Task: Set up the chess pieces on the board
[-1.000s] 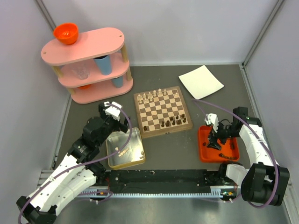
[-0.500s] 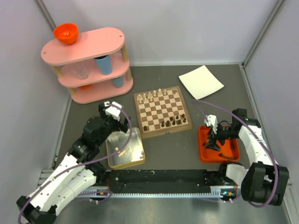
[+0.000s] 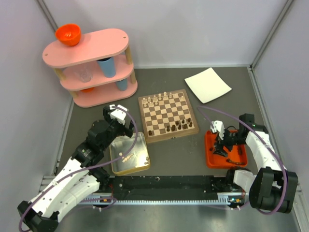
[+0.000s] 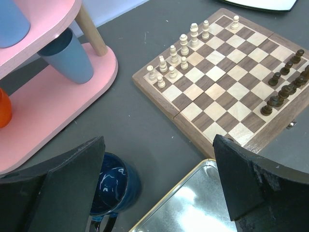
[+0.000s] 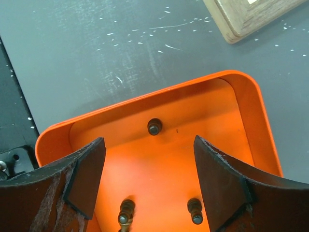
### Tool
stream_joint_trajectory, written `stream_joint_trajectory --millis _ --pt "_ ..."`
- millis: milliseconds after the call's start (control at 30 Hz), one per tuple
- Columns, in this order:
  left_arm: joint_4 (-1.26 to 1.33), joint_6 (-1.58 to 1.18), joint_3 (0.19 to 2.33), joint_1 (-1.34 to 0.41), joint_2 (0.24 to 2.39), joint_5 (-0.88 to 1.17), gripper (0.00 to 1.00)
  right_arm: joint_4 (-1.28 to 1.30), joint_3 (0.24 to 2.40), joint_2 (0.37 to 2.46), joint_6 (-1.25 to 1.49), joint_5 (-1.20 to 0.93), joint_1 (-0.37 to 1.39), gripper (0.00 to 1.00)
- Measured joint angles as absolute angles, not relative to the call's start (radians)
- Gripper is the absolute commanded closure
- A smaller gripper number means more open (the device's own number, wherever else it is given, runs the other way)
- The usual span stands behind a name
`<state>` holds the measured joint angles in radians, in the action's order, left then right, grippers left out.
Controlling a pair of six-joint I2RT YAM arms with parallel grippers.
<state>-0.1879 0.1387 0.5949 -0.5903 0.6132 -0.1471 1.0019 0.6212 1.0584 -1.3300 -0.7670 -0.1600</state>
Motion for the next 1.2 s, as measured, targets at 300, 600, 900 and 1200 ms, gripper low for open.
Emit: stream_joint_trajectory --millis 300,600,900,1200 --pt "-0.187 0.142 0.595 -0.590 0.613 -0.147 0.01 0.943 0.623 1.092 -1.235 -0.744 -0.160 0.39" --pt "-0.187 0.145 0.595 -0.590 0.614 -0.147 0.01 0.930 0.640 1.127 -1.166 -0.742 -0.160 0.45" --pt "-0.187 0.149 0.595 -0.590 0.627 -0.146 0.01 0.882 0.640 1.162 -1.127 -0.699 -0.094 0.51" --pt "-0.188 0.150 0.595 -0.590 0.626 -0.146 0.01 0.830 0.640 1.234 -1.075 -0.635 -0.035 0.55"
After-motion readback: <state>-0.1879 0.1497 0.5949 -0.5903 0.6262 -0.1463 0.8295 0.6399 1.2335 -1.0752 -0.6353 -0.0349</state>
